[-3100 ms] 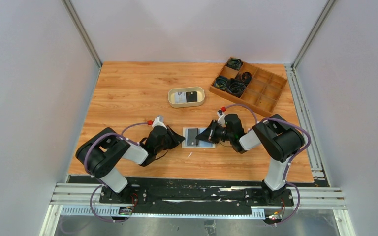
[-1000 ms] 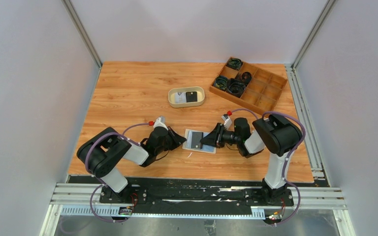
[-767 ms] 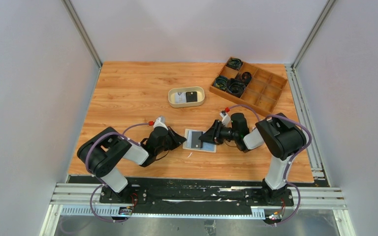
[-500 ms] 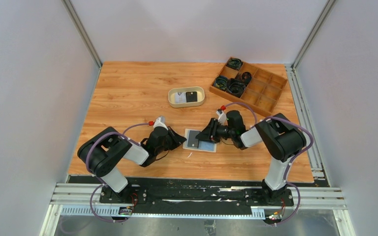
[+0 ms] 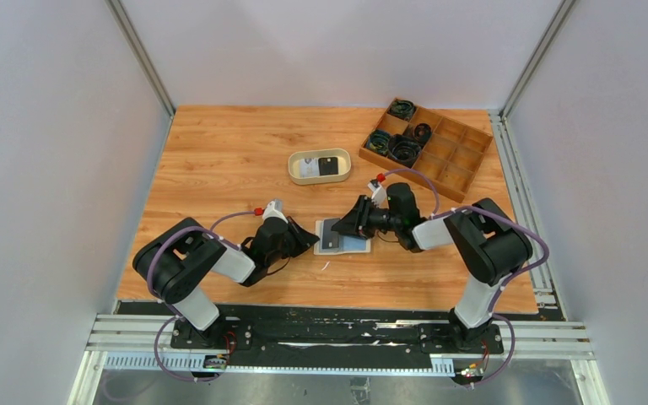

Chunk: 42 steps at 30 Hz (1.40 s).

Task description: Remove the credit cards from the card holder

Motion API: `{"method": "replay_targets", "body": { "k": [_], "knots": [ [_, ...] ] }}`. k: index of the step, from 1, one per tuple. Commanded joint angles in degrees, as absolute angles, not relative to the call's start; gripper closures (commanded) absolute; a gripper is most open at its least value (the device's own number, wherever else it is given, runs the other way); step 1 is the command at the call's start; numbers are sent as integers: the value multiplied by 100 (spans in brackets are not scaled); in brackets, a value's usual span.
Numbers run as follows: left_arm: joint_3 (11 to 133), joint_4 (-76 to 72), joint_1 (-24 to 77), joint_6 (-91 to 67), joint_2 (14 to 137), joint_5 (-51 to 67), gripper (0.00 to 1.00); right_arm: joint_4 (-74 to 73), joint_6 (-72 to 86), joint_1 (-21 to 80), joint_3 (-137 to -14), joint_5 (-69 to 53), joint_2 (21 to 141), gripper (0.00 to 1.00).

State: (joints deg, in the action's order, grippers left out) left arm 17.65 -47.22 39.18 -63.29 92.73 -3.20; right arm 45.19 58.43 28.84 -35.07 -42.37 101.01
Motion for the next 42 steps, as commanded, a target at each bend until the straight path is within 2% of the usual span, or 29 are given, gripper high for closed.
{"method": "replay_targets", "body": {
  "k": [1, 18, 30, 38, 42],
  "knots": [
    [1652, -4411, 3929, -6233, 9337, -446, 100, 4484, 5861, 2944, -3525, -4301, 9853, 63],
    [1620, -4412, 3929, -6238, 9296, -473, 100, 4688, 6055, 3561, -3874, -4001, 10911, 63],
    [1608, -4412, 3929, -6247, 9323, -493, 100, 3875, 5711, 3187, -3621, -4057, 9710, 63],
    [1627, -4412, 3929, -6233, 9349, -475, 100, 3385, 5370, 2900, -3446, -4117, 9396, 64],
    [1632, -4412, 3929, -6238, 9367, -466, 100, 3309, 5240, 2870, -3348, -4068, 9513, 70]
  ]
}}
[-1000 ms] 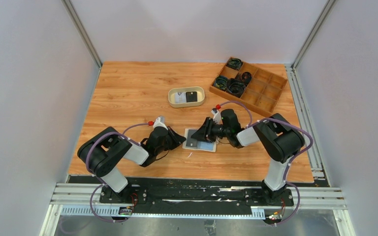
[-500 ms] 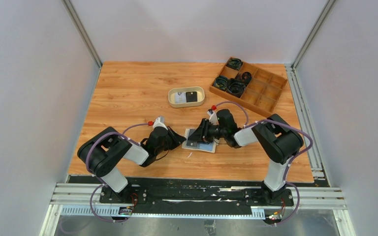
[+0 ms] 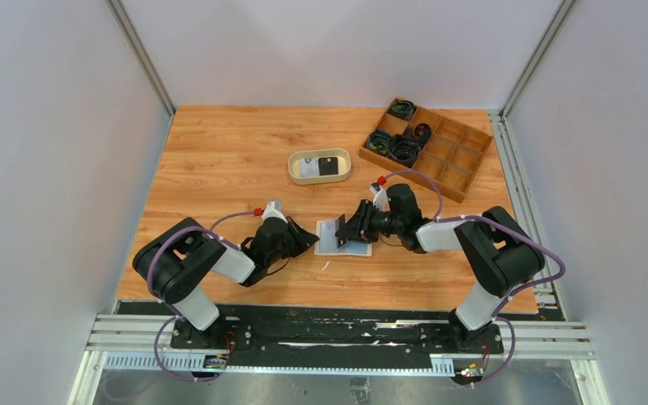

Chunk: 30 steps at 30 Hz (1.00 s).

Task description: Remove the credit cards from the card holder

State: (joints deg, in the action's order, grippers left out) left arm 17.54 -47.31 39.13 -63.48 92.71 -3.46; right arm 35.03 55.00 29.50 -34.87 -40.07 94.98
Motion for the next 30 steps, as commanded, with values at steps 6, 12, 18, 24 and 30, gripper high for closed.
{"method": "replay_targets", "body": {
  "k": [6, 12, 18, 24, 30],
  "knots": [
    [1627, -4412, 3928, -6229, 9366, -457, 100, 3218, 5016, 2824, -3086, -4051, 9775, 100],
    [1649, -4463, 3929, -6236, 9433, -431, 100, 2787, 4553, 2632, -2856, -4121, 9700, 100],
    [1647, -4542, 3929, -6259, 9513, -430, 100, 1070, 3372, 2508, -3519, -3813, 8921, 100],
    [1479, -4907, 3924, -6335, 9509, -576, 100, -311, 2705, 2434, -5483, -3454, 9019, 100],
    [1370, -4974, 3923, -6348, 9339, -644, 100, -840, 2941, 2326, -8093, -3370, 10787, 100]
  ]
}}
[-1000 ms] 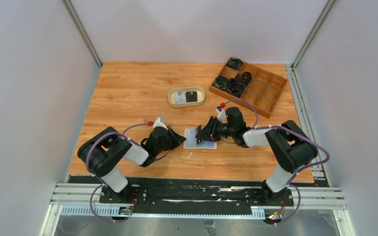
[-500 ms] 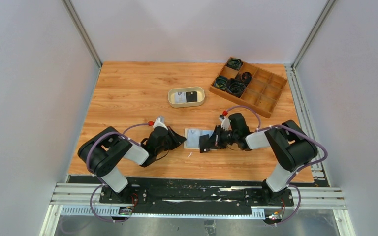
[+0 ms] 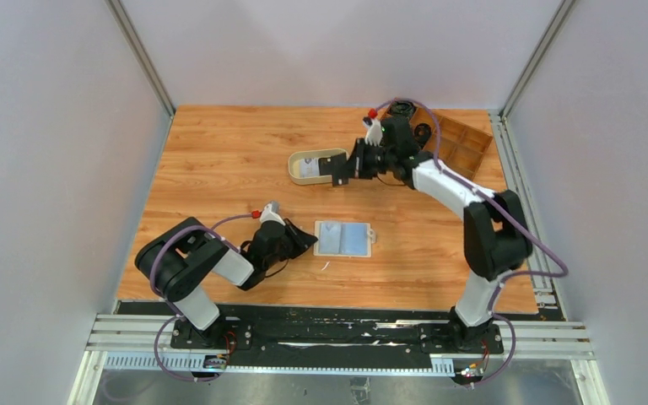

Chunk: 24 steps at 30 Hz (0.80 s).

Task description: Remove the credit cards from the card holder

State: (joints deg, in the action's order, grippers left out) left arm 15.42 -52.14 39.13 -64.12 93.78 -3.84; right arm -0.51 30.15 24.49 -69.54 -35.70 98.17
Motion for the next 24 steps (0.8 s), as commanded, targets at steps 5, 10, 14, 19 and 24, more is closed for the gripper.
{"method": "replay_targets", "body": {
  "k": [5, 10, 14, 19, 24],
  "knots": [
    [1323, -4526, 3913, -6215, 8817, -834, 100, -1245, 3173, 2284, -10116, -3315, 12238, 100],
    [1421, -4089, 3911, -5981, 8371, -878, 100, -1829, 3107, 2276, -11804, -3303, 13497, 100],
    [1405, -3955, 3911, -5918, 8159, -917, 100, -1803, 3073, 2276, -11909, -3173, 13718, 100],
    [1374, -3911, 3911, -5885, 8061, -942, 100, -1775, 2974, 2273, -11744, -3094, 13772, 100],
    [1330, -3911, 3911, -5917, 8012, -956, 100, -1803, 2884, 2270, -11525, -3127, 13813, 100]
  ]
}}
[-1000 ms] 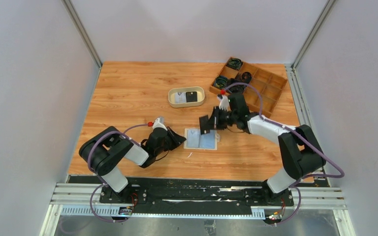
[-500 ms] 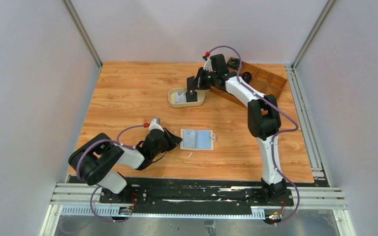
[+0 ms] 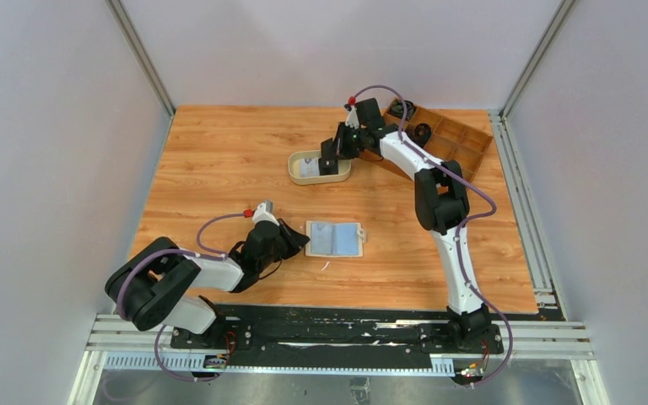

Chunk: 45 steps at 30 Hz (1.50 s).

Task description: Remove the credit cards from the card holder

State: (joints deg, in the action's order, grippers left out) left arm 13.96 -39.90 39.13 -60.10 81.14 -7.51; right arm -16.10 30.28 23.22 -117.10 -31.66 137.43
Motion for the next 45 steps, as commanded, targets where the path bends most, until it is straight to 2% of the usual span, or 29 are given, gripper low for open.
{"method": "replay_targets", "body": {
  "k": [1, 14, 18, 23, 27, 40, 43, 45],
  "knots": [
    [1321, -3911, 3911, -5925, 8000, -970, 100, -1828, 2869, 2269, -11501, -3135, 13830, 100],
    [1244, -3863, 3911, -5966, 7868, -1019, 100, -2295, 2580, 2268, -11674, -3059, 14003, 99],
    [1231, -3829, 3911, -5965, 7816, -1043, 100, -2372, 2508, 2264, -11654, -3009, 13968, 90],
    [1241, -3797, 3911, -5956, 7828, -1038, 100, -2396, 2438, 2229, -11535, -2823, 13762, 68],
    [1259, -3801, 3916, -5951, 7848, -1037, 100, -2469, 2318, 2211, -11606, -2742, 13594, 56],
    [1304, -3639, 3911, -5862, 7674, -1115, 100, -3516, 1477, 2223, -12846, -1886, 13025, 53],
    [1343, -3543, 3911, -5817, 7607, -1146, 100, -3455, 1372, 2247, -12517, -1725, 12542, 53],
    [1370, -3480, 3911, -5797, 7590, -1160, 100, -3083, 1415, 2393, -11767, -1784, 11933, 53]
  ]
}}
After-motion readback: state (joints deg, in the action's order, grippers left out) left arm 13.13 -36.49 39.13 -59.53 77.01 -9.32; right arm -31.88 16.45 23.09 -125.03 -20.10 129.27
